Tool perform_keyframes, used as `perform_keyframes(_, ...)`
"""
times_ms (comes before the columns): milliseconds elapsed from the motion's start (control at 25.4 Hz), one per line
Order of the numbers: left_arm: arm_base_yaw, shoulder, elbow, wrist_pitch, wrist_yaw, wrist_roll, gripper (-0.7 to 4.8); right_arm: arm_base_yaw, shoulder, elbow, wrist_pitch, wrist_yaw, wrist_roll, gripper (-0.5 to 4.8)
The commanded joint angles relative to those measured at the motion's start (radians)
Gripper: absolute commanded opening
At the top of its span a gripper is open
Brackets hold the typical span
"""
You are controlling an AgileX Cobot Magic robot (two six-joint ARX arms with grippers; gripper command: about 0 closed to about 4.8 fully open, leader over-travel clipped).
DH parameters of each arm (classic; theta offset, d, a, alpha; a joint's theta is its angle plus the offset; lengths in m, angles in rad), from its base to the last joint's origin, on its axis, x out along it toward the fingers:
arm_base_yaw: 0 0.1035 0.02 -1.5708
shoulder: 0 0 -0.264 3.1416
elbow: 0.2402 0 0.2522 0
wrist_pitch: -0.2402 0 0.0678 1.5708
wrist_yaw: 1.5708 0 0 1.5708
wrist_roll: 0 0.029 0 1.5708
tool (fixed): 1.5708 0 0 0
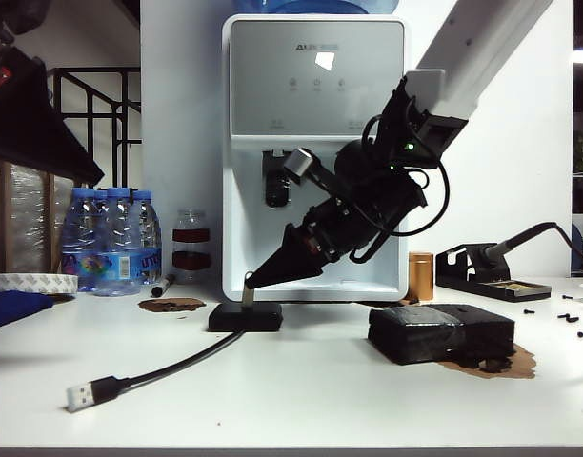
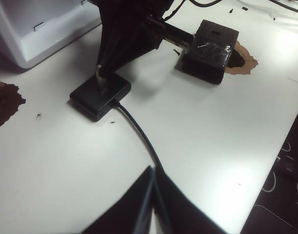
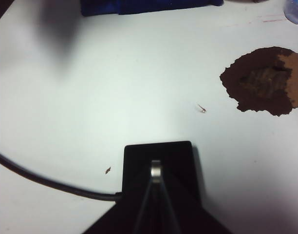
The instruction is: Take the USB flash drive out of the black sponge and insert it into the slot on top of the black USB adpator box.
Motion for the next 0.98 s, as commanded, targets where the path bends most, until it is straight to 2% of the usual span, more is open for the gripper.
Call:
perform_keyframes(39,0.001,-0.002,0.003,0.009,0.006,-0.001,-0.05,0.022,0.029,-0.018,-0.097,0.128,-0.012,-0.02)
perform_keyframes(669,0.001,-0.002,0.001,0.009,0.006,-0.001,-0.05,0.032,0.117,0.004,-0.132,0.214,-0.008,-0.02)
perform_keyframes(826,0.001,-0.002,0.001,0.010,0.006,-0.001,-0.05,0.032,0.116,0.037,-0.158,0.304,-0.008,-0.02)
perform_keyframes(984,0.001,-0.002,0.001,0.012,0.006,-0.001,-0.05,0.032,0.111,0.058,-0.186,0.301,-0.016,-0.02)
